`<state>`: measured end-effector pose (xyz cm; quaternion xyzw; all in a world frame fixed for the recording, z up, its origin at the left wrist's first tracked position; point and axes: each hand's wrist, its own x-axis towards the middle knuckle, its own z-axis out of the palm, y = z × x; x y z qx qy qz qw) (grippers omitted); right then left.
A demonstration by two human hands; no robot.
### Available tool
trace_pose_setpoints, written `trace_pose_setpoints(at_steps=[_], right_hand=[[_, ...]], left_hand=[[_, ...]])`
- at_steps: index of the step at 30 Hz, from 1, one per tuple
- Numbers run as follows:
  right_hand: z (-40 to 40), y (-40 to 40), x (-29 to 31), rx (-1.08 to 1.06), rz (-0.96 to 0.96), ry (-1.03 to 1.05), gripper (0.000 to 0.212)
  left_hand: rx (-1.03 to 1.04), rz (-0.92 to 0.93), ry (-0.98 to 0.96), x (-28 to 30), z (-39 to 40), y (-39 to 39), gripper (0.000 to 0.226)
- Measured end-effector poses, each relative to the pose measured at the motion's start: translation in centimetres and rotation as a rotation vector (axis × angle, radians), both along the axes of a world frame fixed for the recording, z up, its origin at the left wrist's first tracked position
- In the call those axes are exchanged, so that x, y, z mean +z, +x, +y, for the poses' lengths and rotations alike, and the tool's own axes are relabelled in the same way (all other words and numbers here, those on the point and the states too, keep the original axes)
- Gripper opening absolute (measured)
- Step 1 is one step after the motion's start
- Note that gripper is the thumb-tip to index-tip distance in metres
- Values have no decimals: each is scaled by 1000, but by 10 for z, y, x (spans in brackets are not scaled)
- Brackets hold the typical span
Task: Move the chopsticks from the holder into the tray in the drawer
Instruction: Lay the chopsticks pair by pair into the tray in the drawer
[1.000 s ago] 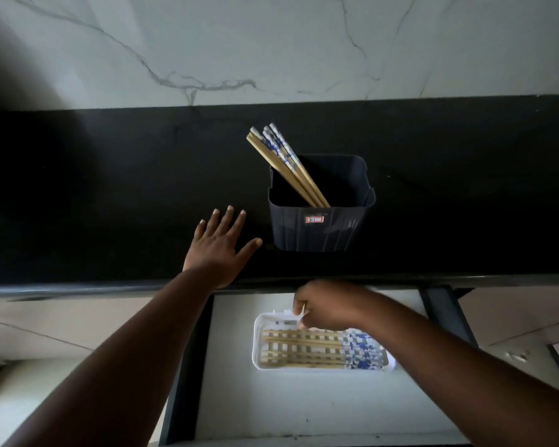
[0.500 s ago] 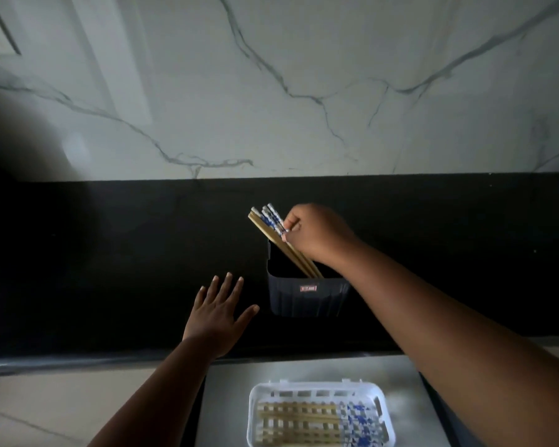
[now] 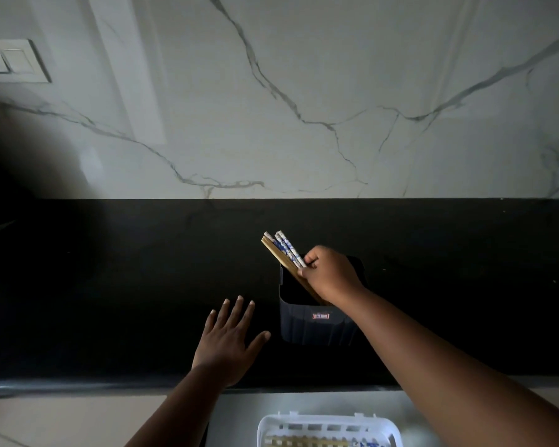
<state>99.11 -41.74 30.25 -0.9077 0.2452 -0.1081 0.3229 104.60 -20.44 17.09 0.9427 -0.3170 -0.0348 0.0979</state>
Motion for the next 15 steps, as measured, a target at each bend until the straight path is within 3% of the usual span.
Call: trace_pose_setpoints(at_steps=[6,15], right_hand=[[-10,4,-1,23,67,79,34],[-21,-9,16,-4,-47,142,21]], left_hand=[[-6,4,-1,-1,1,0,85],[-18,29,8,2,3,0,85]])
